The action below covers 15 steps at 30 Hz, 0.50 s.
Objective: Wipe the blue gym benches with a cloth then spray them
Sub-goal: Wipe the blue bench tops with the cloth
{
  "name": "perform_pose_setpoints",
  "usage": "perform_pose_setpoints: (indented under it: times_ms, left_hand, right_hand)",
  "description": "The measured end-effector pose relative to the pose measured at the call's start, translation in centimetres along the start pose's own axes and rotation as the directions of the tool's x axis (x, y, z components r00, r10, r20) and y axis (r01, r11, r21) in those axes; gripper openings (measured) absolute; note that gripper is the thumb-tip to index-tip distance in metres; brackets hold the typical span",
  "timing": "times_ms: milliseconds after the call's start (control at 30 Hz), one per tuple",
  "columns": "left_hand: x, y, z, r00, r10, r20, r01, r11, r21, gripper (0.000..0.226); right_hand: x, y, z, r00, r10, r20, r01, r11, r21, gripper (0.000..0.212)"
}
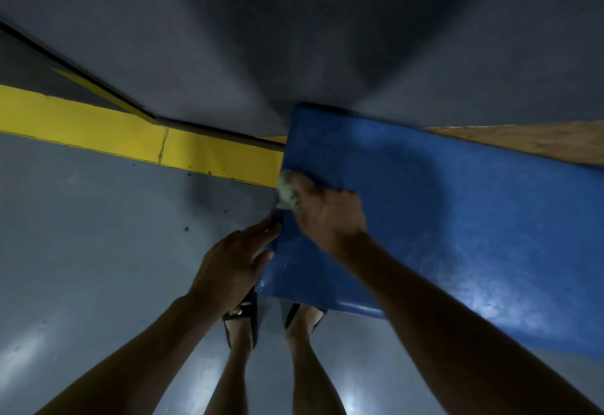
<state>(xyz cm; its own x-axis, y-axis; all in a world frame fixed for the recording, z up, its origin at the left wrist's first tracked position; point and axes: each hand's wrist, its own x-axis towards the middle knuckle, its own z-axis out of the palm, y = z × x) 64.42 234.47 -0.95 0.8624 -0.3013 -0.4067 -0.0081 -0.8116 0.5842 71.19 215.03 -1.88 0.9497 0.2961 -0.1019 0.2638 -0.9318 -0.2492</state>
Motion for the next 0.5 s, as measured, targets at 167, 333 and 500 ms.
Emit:
perform_pose_setpoints:
  times_ms: [167, 333, 500]
  left_hand:
    - [0.6, 0.4, -0.4, 1.0, -0.023, -0.015, 0.023, 1.0, -0.002, 0.041]
    - [0.1, 0.1, -0.5, 0.999, -0.034, -0.009, 0.034, 0.997, -0.065, 0.039]
    - [0.2, -0.2, -1.0, 0.976, -0.173, -0.128, 0.154, 0.977, -0.145, 0.025]
  right_hand:
    - [-4.0, 10.5, -3.4, 0.876, 0.482, -0.026, -0.483, 0.875, -0.04, 0.049]
    - [-3.7, 4.7, -2.8, 0.654, 0.756, -0.026, -0.744, 0.649, 0.16, 0.059]
    - [-2.5, -3.7, 0.2, 0.957, 0.283, -0.057, -0.264, 0.938, 0.223, 0.047]
